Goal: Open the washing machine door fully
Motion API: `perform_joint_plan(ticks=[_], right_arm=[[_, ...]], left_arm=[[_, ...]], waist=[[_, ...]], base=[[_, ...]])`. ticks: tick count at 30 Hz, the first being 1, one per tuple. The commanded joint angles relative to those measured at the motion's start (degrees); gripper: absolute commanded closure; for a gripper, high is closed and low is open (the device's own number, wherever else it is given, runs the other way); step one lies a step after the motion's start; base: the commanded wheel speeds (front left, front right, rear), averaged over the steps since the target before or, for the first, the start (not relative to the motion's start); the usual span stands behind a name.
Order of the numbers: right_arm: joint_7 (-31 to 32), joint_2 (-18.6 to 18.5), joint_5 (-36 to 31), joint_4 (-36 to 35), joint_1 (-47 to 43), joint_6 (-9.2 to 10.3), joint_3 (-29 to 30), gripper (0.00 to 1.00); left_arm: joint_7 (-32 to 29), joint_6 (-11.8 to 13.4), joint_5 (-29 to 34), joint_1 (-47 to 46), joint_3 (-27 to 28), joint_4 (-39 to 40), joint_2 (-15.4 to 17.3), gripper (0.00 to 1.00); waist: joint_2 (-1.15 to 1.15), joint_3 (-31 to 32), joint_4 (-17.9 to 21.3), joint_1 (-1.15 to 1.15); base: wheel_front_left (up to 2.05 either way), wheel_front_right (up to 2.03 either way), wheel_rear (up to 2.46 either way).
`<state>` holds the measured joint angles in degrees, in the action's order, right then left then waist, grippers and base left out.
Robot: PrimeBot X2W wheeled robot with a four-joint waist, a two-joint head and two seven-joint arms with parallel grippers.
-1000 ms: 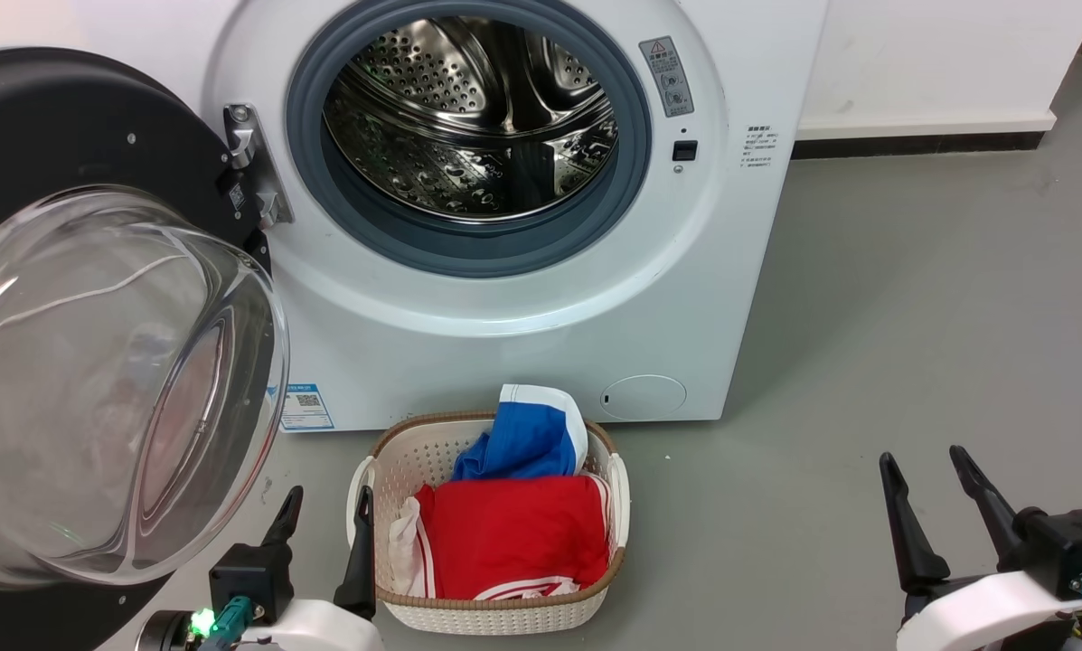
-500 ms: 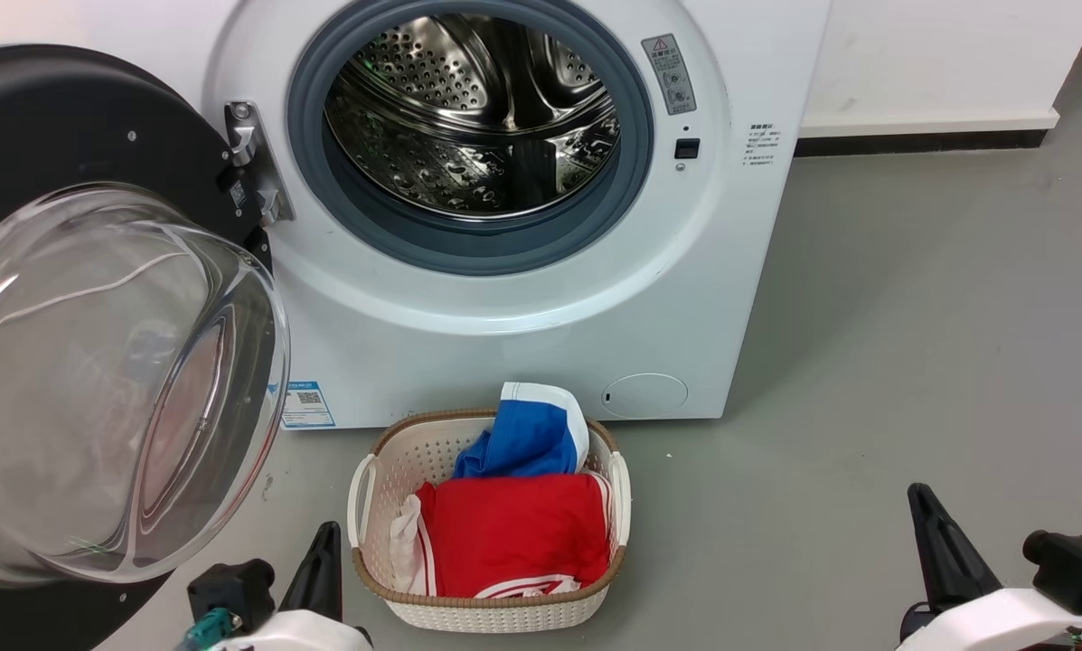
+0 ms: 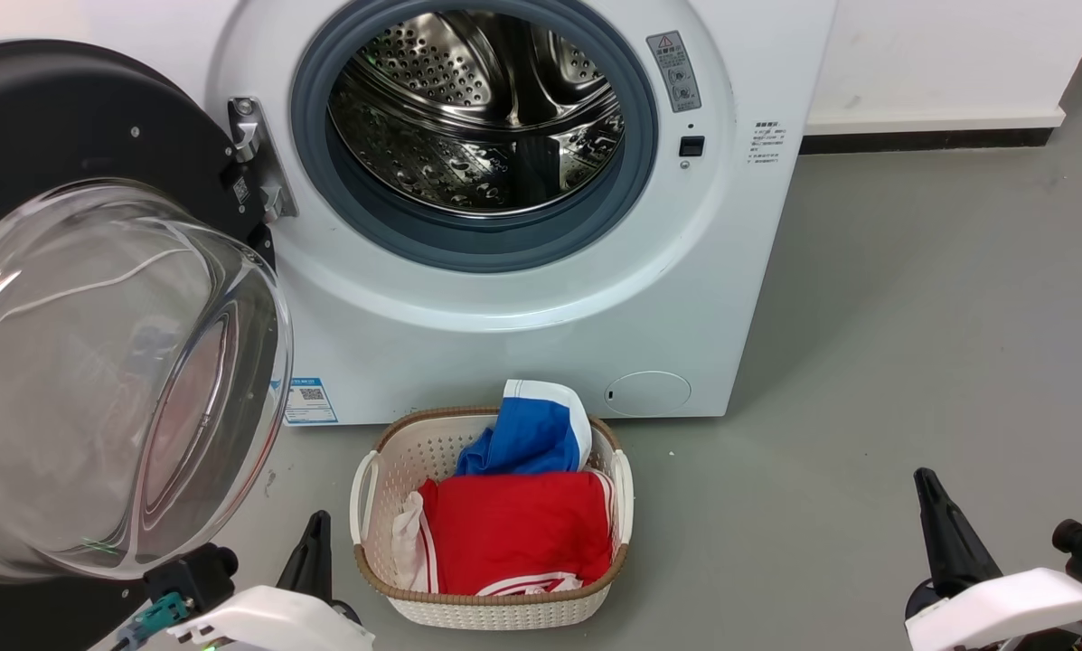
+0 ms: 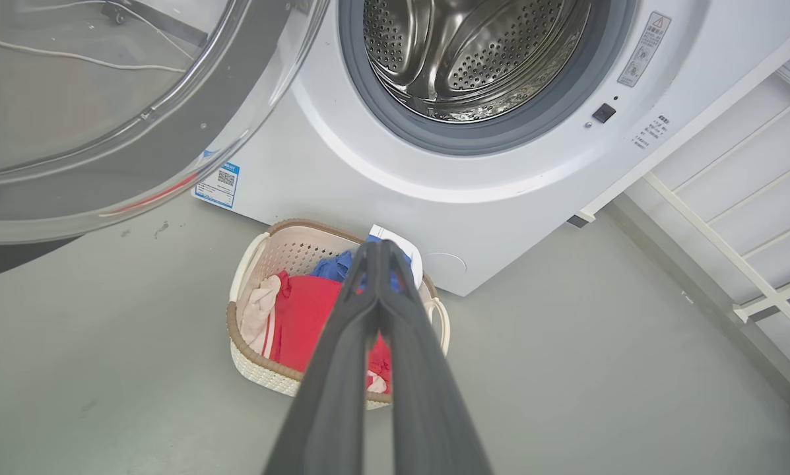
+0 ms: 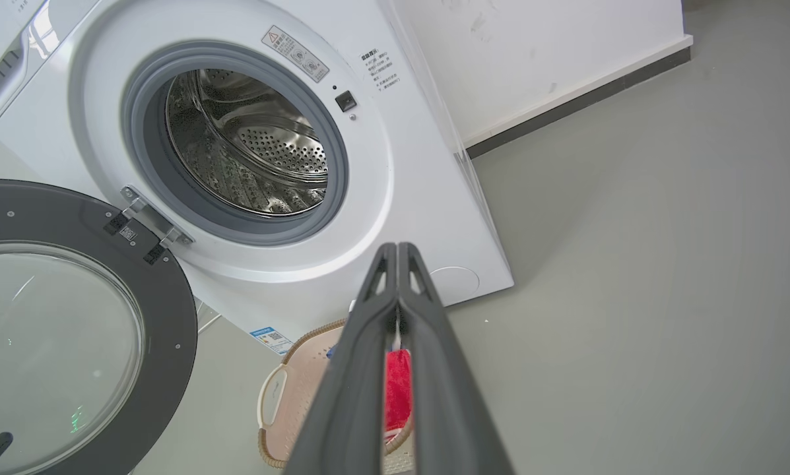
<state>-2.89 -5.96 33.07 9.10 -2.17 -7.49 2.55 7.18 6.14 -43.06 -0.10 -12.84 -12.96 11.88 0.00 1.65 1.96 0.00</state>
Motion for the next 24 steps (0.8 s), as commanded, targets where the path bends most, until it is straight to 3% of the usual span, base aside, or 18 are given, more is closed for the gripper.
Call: perform_joint_plan(ticks=[1,24], right_arm=[[0.5,0.04,2.65,-0.51,1.91,-0.01,0.35,1.0],[3.35,1.03,20.82,1.17,4.21,-0.01,1.55,1.0]], left_arm=[[-0.49,-0.69,-2.24,-1.82,1.12,0.56,-0.06,1.0],[-4.47,-4.89,-17.59,-3.37,6.71,0.19,-2.69,1.0]], waist=[[0.0,-0.03,-0.04,0.0],[0.0,-0.45,-0.48,0.0]], base=[[0.0,0.0,0.0],[0.0,0.0,0.0]])
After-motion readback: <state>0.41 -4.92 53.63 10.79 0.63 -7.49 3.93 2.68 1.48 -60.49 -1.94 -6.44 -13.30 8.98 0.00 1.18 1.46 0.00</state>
